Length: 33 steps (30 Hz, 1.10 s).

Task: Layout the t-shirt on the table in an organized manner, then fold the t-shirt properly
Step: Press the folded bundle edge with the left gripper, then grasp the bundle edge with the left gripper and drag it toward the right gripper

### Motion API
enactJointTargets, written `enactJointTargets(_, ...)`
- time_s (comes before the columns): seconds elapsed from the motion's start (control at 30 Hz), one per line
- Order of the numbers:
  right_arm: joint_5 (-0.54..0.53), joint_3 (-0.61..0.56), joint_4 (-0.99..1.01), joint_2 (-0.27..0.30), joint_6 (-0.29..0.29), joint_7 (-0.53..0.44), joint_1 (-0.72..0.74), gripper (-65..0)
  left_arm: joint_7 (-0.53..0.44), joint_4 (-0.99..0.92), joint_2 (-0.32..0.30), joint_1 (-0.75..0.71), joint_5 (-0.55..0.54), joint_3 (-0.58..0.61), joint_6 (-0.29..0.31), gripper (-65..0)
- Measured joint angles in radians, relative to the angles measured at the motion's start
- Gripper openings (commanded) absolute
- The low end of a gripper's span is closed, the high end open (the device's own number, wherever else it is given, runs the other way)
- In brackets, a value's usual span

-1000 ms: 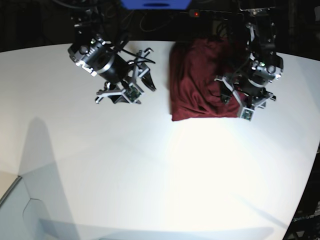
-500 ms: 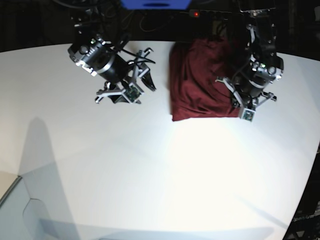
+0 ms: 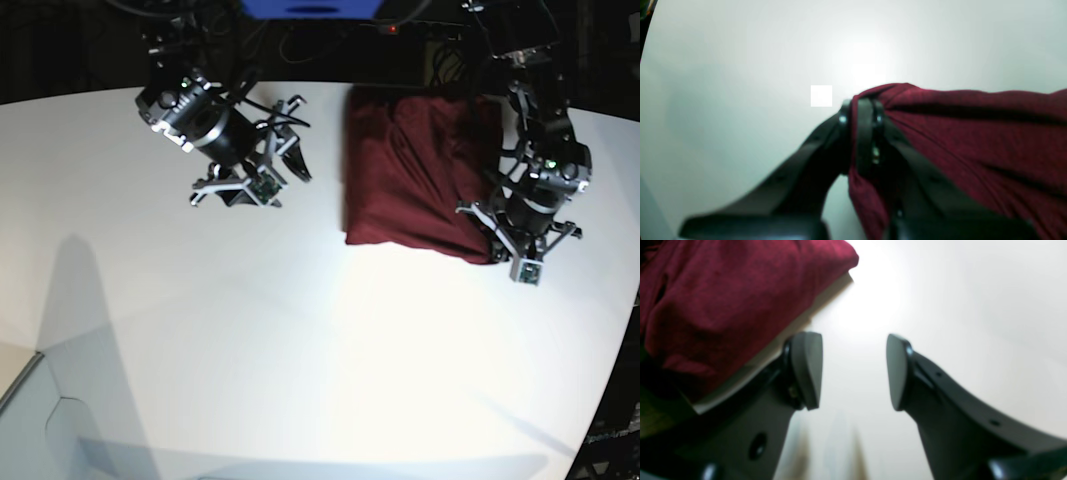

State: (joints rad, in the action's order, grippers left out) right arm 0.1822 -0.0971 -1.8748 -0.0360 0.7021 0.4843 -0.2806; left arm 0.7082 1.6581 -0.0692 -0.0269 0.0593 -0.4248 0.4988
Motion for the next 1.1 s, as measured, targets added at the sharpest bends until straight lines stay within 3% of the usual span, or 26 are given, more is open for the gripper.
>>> enactJointTargets(0.43,0.000,0.009,0.001,0.008,0.000,0.000,0.000,-34.4,-0.002,-0.179,0.000,0.062,0.001,-0.061,0.000,-64.6)
enactJointTargets(0.53,0.000,0.010,0.001,0.008,0.000,0.000,0.000,-34.4,0.000,-0.180,0.001,0.084,-0.001,-0.058,0.000,-58.6)
enactJointTargets(0.7,0.000,0.010,0.001,0.008,0.000,0.000,0.000,-34.4,-0.001,-0.176,0.000,0.095,0.000,-0.062,-0.001,-38.3)
enactJointTargets(0.77,0.000,0.010,0.001,0.008,0.000,0.000,0.000,-34.4,-0.001,-0.176,0.000,0.092,0.000,-0.064,0.000,-33.2)
enactJointTargets(0.93,0.000,0.009,0.001,0.008,0.000,0.000,0.003,-34.4,-0.001,-0.169,0.000,0.090,0.000,-0.068,0.000,-31.9)
enactJointTargets(1.1,0.000,0.008,0.001,0.008,0.000,0.001,0.007,-34.4,0.000,-0.111,0.008,0.089,-0.003,-0.176,0.000,-31.9)
